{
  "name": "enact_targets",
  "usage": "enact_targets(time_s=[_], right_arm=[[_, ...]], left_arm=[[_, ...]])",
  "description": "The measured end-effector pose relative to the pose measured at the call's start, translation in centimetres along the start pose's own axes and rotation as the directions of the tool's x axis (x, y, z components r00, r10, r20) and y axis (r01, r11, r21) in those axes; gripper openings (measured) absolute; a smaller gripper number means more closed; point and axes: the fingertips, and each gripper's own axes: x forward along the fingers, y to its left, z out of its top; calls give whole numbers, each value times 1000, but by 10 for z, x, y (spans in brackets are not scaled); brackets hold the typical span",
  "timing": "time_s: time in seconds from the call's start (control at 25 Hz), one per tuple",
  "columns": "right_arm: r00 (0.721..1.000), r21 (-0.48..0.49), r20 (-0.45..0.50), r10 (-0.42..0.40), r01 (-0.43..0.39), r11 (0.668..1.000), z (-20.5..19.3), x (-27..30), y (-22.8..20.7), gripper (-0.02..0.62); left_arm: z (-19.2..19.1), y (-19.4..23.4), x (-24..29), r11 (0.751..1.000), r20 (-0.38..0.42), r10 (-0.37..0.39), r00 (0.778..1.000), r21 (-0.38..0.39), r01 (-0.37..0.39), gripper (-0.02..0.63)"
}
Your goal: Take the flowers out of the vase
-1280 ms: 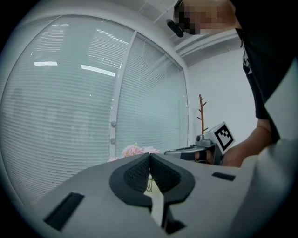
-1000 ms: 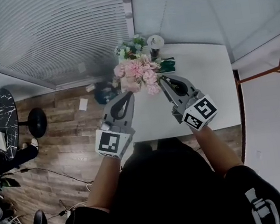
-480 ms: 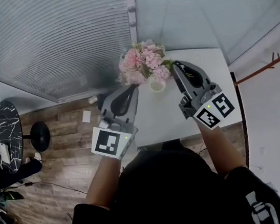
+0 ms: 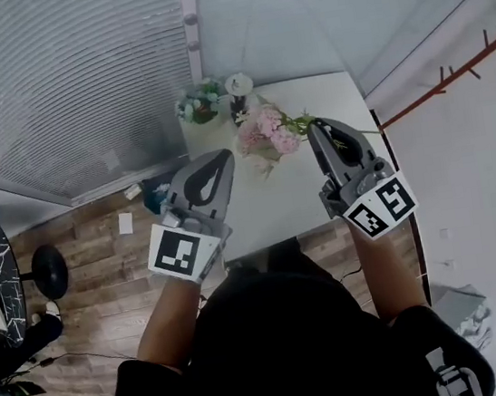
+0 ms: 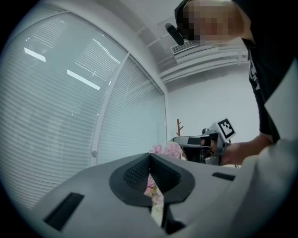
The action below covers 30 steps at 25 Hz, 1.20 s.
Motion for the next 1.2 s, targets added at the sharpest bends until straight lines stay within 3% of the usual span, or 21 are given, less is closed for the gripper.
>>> enact_targets(time_s=[0.16,0.36,0.72,1.2], right_arm=[[999,22,-31,-5,6,1000,-18,-22,2,26],[997,60,-71,24,-20,998,-46,-36,9,26],[979,132,-151,135,-115,985,-107,-46,18,26],[940,198,-225,257,-214,957,-192,-38,28,26]], left_arm=[[-12,-13,5,999,-14,-42,999,-22,41,12],[-29,-22,0,999,-38,-26,999,-28,25,12],[-69,-34,-10,996,-92,86,992,-24,-89,12],[-140,-33,-19,979,-160,199,967,-15,-204,12]])
